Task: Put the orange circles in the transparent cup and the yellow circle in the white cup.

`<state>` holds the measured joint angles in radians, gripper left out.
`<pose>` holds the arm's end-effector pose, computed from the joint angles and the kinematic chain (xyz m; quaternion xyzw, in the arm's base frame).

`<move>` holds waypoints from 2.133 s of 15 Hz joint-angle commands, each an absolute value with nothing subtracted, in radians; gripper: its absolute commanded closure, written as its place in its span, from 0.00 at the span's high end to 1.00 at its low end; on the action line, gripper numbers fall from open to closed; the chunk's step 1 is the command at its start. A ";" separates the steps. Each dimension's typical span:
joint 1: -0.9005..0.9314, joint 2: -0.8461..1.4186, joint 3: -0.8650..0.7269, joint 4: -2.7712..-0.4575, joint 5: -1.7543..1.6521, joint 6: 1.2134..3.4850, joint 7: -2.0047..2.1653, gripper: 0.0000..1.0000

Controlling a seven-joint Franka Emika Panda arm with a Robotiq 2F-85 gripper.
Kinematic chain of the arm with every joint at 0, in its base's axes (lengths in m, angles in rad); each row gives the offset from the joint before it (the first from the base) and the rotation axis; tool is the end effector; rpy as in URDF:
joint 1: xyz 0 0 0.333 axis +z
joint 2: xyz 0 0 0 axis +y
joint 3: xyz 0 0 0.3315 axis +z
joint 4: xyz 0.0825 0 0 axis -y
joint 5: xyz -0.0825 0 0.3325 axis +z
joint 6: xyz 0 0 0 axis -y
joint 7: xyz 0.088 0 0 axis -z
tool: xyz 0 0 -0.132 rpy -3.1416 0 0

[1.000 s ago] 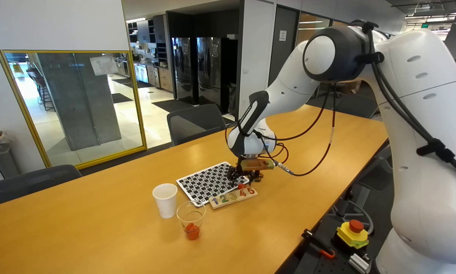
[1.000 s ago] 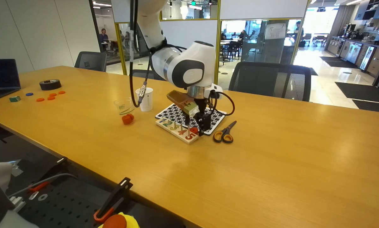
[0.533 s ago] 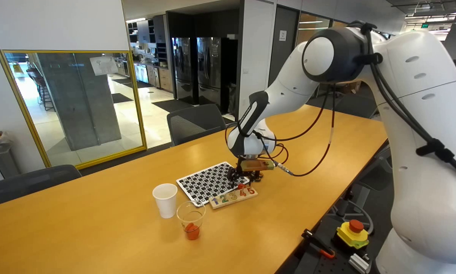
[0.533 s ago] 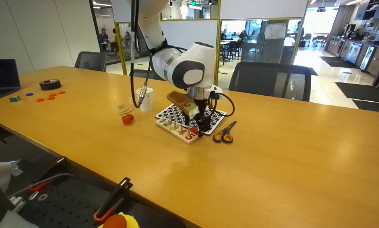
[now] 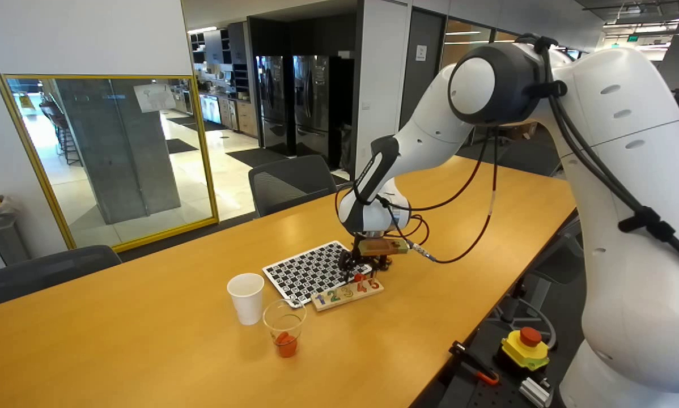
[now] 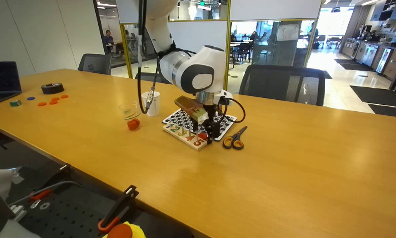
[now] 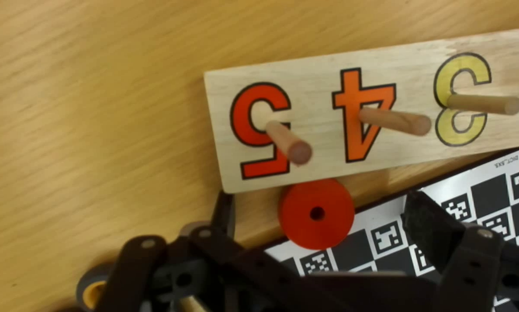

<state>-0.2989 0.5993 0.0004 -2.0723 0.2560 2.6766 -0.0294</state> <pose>0.5408 -0.1716 0.1693 -0.9676 0.2460 -0.0118 0.0565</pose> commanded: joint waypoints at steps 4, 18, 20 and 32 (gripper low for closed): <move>-0.311 0.603 0.011 -2.051 0.281 2.650 -0.058 1.00; -0.293 0.581 -0.003 -2.049 0.266 2.619 -0.045 0.27; -0.285 0.575 -0.009 -2.046 0.259 2.597 -0.040 0.17; -0.178 0.372 -0.018 -2.160 0.204 2.601 -0.037 0.18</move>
<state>-0.2184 0.4736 -0.0244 -2.0926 0.2267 2.6074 -0.0269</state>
